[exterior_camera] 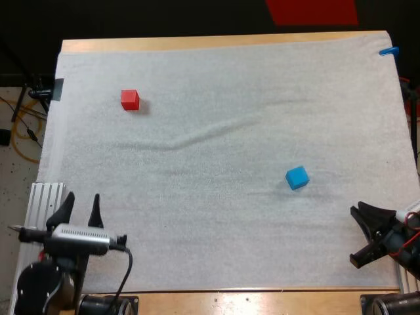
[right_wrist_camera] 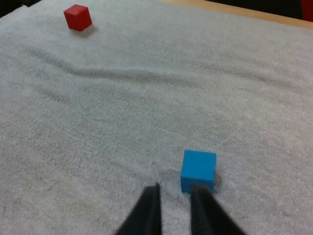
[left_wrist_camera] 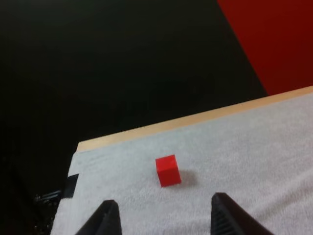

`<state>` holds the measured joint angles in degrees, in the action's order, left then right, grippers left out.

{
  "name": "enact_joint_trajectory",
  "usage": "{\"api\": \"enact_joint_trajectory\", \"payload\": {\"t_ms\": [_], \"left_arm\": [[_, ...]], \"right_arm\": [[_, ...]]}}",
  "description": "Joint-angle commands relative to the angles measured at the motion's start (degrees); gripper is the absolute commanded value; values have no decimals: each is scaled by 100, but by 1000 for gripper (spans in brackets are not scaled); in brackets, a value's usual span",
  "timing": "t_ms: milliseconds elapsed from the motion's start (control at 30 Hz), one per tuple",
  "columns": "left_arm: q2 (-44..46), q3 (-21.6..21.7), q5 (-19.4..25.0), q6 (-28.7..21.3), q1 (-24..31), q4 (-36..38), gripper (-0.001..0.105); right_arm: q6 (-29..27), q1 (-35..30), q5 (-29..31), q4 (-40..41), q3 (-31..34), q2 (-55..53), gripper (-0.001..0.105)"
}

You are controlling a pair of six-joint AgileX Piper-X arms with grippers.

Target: Stack red cube on blue cube

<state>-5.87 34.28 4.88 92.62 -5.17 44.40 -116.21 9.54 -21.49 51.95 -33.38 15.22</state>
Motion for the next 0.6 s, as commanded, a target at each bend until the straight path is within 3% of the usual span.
{"api": "enact_joint_trajectory", "payload": {"t_ms": [0,300,467,567], "left_arm": [[-284,117,269,68,3,-256,43],[-1772,515,308,275,3,-900,41],[-2977,1223,-161,264,3,-915,41],[-3663,1678,-217,264,3,-913,41]], "right_arm": [[-59,17,-14,-31,-59,3,0],[-59,17,-14,-31,-59,3,0],[-59,17,-14,-31,-59,3,0],[-59,17,-14,-31,-59,3,0]]}}
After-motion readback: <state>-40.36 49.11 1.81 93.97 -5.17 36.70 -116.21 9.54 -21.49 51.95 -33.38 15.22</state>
